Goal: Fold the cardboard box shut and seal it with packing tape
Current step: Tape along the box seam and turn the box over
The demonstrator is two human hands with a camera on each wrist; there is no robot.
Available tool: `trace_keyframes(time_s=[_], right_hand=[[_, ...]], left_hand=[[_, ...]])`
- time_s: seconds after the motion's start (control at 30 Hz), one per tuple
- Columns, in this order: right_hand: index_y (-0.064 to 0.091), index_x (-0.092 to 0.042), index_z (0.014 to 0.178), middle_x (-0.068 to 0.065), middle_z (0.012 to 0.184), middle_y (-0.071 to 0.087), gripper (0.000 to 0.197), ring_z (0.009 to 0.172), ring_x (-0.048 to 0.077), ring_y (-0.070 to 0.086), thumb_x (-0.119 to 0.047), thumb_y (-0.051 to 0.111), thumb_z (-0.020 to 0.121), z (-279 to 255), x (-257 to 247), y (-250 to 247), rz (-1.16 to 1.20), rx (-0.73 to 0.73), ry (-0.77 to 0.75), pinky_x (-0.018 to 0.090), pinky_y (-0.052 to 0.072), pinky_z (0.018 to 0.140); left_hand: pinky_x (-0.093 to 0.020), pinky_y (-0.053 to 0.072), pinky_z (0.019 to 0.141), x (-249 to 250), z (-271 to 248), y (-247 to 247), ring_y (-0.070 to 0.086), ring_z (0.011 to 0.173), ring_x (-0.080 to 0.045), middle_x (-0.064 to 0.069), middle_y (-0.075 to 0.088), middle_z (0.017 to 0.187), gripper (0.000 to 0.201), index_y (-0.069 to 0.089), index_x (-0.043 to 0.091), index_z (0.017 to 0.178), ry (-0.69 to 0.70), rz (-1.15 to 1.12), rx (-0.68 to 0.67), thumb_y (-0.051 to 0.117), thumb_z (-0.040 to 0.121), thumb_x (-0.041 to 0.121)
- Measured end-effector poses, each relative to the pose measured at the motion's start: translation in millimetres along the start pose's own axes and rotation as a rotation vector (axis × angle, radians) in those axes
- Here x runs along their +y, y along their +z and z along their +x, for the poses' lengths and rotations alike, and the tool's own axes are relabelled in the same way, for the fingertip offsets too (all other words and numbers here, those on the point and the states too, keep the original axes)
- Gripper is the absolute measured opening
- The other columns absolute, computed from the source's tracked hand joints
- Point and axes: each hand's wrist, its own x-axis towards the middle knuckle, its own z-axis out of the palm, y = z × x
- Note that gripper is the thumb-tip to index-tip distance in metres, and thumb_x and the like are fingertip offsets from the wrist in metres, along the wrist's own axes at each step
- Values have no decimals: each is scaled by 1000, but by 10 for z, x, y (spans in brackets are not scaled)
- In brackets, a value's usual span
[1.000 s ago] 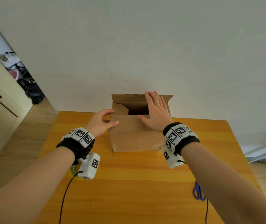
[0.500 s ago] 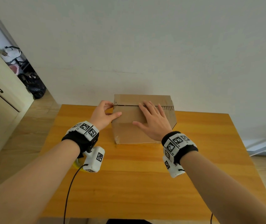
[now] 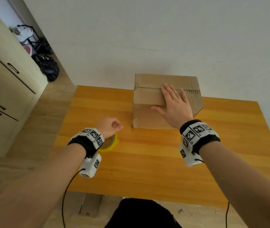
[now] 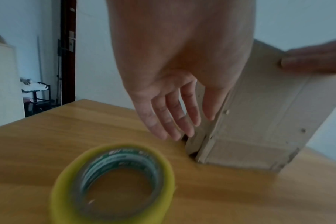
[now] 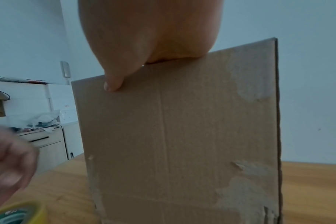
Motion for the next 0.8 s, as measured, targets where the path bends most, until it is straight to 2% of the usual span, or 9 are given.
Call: trace_keyframes(time_s=[0.17,0.27,0.4,0.47,0.53,0.6,0.67,0.73,0.8], right_hand=[[16,-15,151,-1,159,13,85,147,15,10,-70,26,87,9,10,6,-1,15,16,40,-2,119],[17,-15,151,0,159,15,84,146,15,11,-70,26,87,8,1,14,-11,32,24,41,-1,120],[19,-14,150,1,158,17,83,146,16,12,-69,27,88,0,-1,1,-14,40,23,41,0,120],[19,-14,150,0,158,17,83,146,16,13,-69,27,88,1,0,-1,-22,40,24,41,0,120],[18,-15,151,0,159,16,84,146,15,12,-70,25,88,2,-3,2,-26,35,27,40,-1,119],[17,-15,151,-1,159,15,84,146,15,11,-70,25,88,0,-4,1,-23,25,30,39,-2,120],[17,-15,151,-1,159,15,84,146,15,11,-70,26,88,8,-3,-5,-18,22,33,39,-2,120],[17,-15,151,-1,159,15,84,146,15,11,-70,26,88,10,-11,-16,-21,18,31,39,-1,120],[18,-15,151,0,159,16,83,146,16,12,-69,26,88,4,-18,-31,-17,16,33,39,2,120]], left_hand=[[-31,51,80,-418,0,270,60,87,-16,2,64,90,19,57,22,83,-66,209,-133,67,81,38],[-29,51,74,-529,-1,360,60,82,-17,0,63,87,24,55,19,84,-99,265,-127,70,79,36],[-29,44,58,-605,12,470,51,63,-18,-2,54,77,36,40,20,84,-141,284,-131,72,77,35],[-27,43,56,-611,1,497,52,65,-18,-1,52,81,38,38,20,92,-156,323,-173,72,78,34],[-27,45,57,-628,-3,528,58,71,-20,-3,56,84,25,46,17,95,-149,385,-184,67,83,25],[-26,40,51,-655,1,549,54,63,-20,-3,52,74,10,50,14,83,-147,413,-160,60,85,16],[-25,34,48,-649,23,538,43,53,-17,-1,43,64,22,42,16,71,-124,404,-134,58,85,16],[-26,32,48,-616,52,477,39,51,-16,0,39,62,28,37,17,67,-88,381,-97,59,85,20],[-27,35,49,-553,88,376,46,54,-18,-2,45,64,23,42,15,71,-60,376,-74,59,85,23]])
